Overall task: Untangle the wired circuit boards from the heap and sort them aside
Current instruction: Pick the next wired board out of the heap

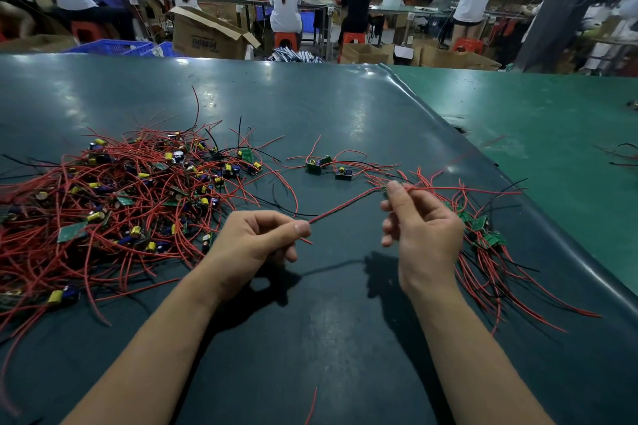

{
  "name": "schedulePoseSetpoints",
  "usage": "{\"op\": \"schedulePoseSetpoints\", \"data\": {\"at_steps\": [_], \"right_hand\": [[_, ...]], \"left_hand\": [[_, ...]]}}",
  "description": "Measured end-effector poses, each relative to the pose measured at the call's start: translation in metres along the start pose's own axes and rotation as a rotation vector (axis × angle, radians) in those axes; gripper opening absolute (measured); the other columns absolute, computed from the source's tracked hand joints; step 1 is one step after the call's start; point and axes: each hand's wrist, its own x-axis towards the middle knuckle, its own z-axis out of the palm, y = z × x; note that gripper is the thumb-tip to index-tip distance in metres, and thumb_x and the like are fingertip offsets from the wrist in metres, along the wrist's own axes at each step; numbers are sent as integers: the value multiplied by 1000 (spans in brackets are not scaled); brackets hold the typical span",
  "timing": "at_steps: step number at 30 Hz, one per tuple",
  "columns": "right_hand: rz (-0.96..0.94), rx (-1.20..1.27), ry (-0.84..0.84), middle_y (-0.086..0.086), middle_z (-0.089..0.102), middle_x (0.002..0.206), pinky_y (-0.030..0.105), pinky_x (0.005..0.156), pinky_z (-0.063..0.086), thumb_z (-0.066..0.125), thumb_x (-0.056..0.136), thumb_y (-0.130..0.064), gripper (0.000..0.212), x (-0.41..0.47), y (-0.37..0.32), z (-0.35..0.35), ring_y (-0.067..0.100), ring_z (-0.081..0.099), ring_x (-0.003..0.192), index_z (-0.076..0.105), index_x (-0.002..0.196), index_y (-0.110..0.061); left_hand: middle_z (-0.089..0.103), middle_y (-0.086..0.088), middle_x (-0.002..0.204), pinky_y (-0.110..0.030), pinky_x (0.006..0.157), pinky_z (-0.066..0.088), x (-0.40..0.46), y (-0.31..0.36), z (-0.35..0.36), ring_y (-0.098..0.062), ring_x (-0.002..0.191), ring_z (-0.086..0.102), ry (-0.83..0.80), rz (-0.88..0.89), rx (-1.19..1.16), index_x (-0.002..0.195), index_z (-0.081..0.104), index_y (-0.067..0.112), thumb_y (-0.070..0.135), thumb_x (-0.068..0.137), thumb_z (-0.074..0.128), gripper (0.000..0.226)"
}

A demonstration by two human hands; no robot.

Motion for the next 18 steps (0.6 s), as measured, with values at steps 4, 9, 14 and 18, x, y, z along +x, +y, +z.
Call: {"op": "schedulePoseSetpoints", "data": {"at_steps": [4, 9, 14, 18], "right_hand": [[-89, 47, 153, 1, 68, 61, 19, 35, 41, 66, 92, -9, 13, 1, -2, 1, 11, 55, 42, 64, 79, -10], [10, 345, 332, 7, 74, 82, 21, 52, 54, 60, 95, -5, 5, 13, -4, -7, 18, 73, 71, 57, 97, -8], [289, 491, 456, 15, 67, 99, 18, 58, 56, 60, 93, 2, 9, 16, 3, -12, 18, 72, 66, 59, 101, 6], [325, 430, 385, 17, 70, 94, 19, 52, 54, 58, 96, -2, 7, 14, 4, -10, 19, 72, 61, 58, 100, 4]], "left_hand": [[58, -5, 52, -17, 47, 39, 4, 2, -6, -12, 46, 46, 147, 125, -104, 68, 73, 12, 29, 74, 72, 18], [56, -5, 50, -21, 45, 36, 8, -3, -1, -14, 43, 42, 306, 167, -154, 64, 70, 14, 9, 90, 63, 27], [57, -5, 48, -19, 44, 39, 3, -2, 7, -15, 42, 45, 297, 237, -21, 72, 68, 7, 11, 94, 60, 23], [63, 3, 58, -26, 56, 48, -3, -2, 8, -13, 56, 60, 406, 449, 517, 77, 70, 14, 26, 96, 61, 24]]}}
